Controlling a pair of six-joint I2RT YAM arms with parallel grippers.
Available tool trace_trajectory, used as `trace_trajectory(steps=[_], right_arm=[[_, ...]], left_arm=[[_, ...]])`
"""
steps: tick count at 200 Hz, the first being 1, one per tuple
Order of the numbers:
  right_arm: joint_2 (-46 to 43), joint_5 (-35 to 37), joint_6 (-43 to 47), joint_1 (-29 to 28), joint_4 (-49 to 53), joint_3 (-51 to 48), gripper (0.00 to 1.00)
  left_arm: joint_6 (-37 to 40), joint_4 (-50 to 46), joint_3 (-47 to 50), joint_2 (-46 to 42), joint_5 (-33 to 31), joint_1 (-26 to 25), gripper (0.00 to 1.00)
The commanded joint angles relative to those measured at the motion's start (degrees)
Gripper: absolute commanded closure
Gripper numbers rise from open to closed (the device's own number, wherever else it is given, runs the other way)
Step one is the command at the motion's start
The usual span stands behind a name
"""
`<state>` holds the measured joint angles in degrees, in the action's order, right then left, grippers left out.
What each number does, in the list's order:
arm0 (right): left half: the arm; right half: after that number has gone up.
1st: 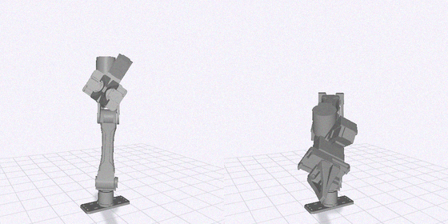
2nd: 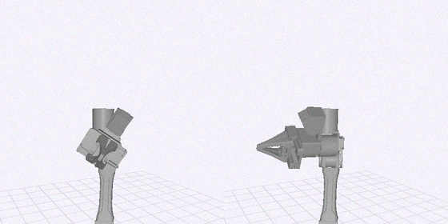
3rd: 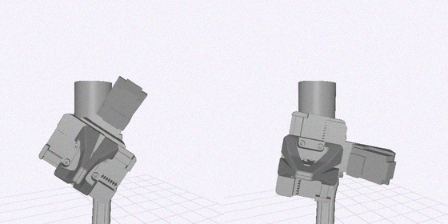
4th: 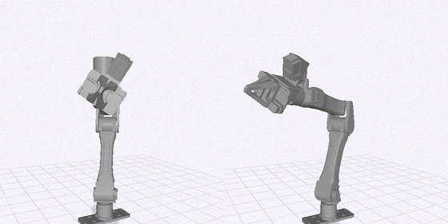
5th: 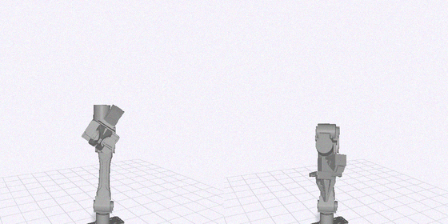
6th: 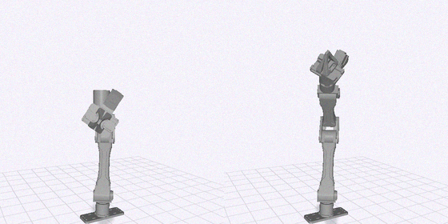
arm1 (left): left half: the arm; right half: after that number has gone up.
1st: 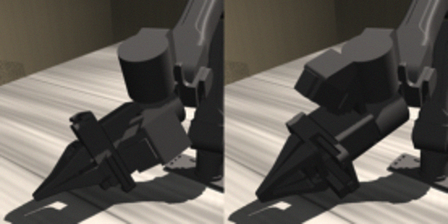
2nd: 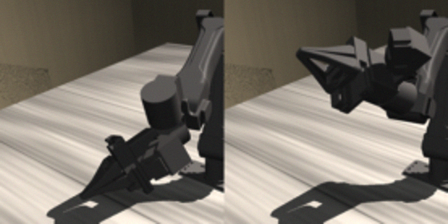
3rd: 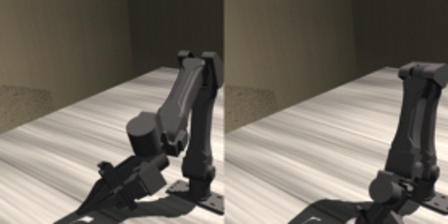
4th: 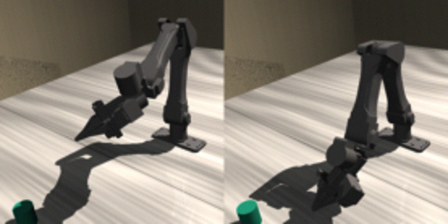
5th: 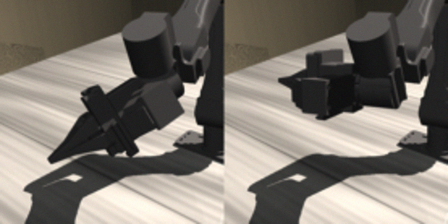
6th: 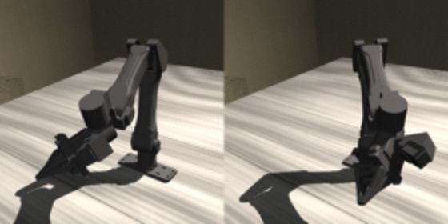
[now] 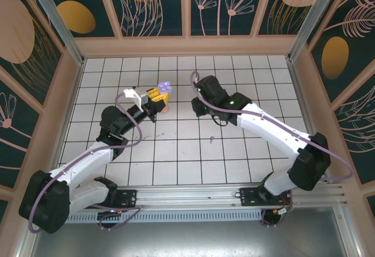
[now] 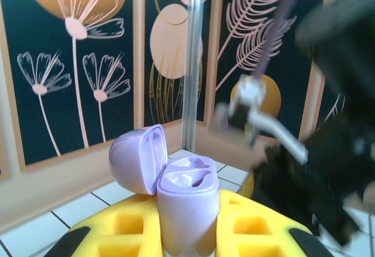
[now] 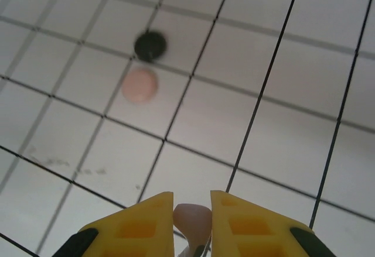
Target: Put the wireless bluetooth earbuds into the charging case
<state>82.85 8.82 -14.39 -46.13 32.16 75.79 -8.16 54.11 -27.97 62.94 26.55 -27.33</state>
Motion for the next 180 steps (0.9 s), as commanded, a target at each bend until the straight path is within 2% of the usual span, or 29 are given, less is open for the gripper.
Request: trace_trajectory(steps=[1, 30, 70, 133, 180], right_arm=[[-2.7, 2.95, 0.55, -0.28, 2.73, 5.22, 0.82], [-4.1, 1.25, 2.01, -0.35, 1.51, 10.09, 0.82], [-5.89, -3.37, 4.59, -1.95, -3.44, 11.41, 0.82], [-7.91, -3.21, 8.36, -7.4, -11.44, 7.47, 0.81], [-7.97, -2.1, 9.21, -9.06, -15.65, 4.69, 0.81]], left_arm=[[7.67, 11.07, 2.52, 0.27, 0.78, -1.2, 1.0], [11.68, 11.7, 3.11, 2.32, 0.93, -2.16, 1.0], [16.84, 15.5, 4.48, 4.96, 0.16, -3.42, 1.0], [16.35, 19.34, 3.01, 8.72, 1.79, -3.9, 1.0], [14.92, 20.11, 2.41, 9.1, 2.26, -4.3, 1.0]])
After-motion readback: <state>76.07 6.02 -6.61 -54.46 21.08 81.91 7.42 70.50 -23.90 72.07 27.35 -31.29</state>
